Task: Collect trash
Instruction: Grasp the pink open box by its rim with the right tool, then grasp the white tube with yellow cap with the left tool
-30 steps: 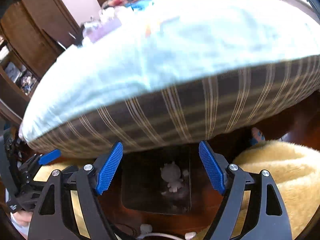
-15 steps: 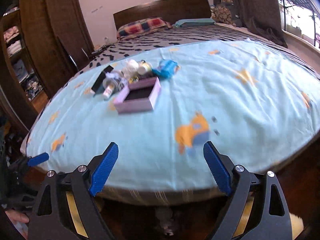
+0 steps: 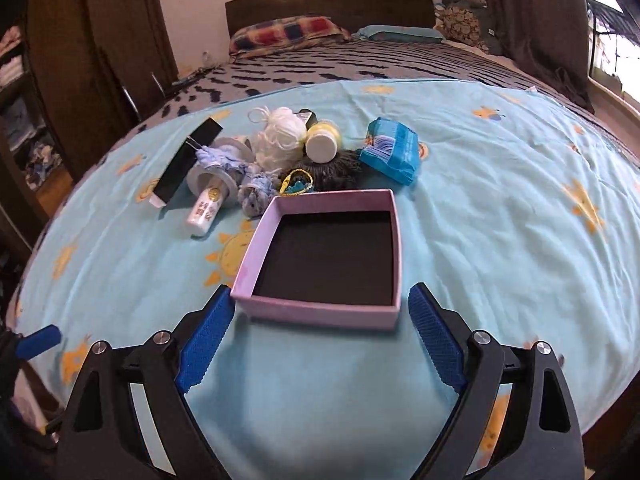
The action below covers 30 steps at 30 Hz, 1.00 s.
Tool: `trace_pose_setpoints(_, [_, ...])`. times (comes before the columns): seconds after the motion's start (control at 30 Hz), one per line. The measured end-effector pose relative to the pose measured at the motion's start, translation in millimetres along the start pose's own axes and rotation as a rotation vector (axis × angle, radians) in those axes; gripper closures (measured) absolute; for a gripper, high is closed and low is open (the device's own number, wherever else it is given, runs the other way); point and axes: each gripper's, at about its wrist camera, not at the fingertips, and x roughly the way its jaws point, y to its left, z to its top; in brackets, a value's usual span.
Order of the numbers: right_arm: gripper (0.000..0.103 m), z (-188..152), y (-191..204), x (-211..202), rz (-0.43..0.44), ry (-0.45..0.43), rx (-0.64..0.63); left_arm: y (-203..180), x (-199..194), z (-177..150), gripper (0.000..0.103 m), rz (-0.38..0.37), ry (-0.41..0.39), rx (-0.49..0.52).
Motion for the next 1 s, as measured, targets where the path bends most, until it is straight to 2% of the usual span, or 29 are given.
trace_pose_setpoints(0.2, [0.015, 9, -5, 11, 0.004, 0.001, 0.003, -3, 17, 20, 0.008, -0.005, -0.003, 0.016])
trace_pose_setpoints(0.23, [0.021, 9, -8, 11, -0.002, -0.001, -0.002, -4, 20, 23, 0.008, -0.006, -0.002, 0.018])
trace_pose_setpoints(0.27, [0.023, 9, -10, 11, -0.001, -0.004, -0.005, -5, 24, 26, 0.008, -0.008, -0.002, 0.02])
trace_pose_setpoints(0.5, [0.023, 6, -37, -2, 0.025, -0.028, 0.041, -14, 48, 58, 0.009, -0.051, -0.024, 0.006])
trace_pose_setpoints(0.57, [0.023, 3, -43, -9, 0.022, -0.034, 0.046, -17, 56, 68, 0.014, -0.078, -0.033, -0.01])
trace_pose_setpoints(0.67, [0.023, -3, -50, -17, 0.025, -0.036, 0.048, -20, 69, 83, 0.031, -0.118, -0.034, -0.045])
trace_pose_setpoints(0.73, [0.023, -8, -54, -23, 0.03, -0.036, 0.049, -20, 78, 91, 0.044, -0.108, -0.031, -0.055])
trace_pose_setpoints(0.83, [0.023, -15, -61, -32, 0.043, -0.044, 0.063, -21, 90, 99, 0.055, -0.079, -0.021, -0.047])
trace_pose_setpoints(1.0, [0.023, -21, -69, -42, 0.052, -0.047, 0.074, -21, 98, 107, 0.058, -0.067, -0.018, -0.032])
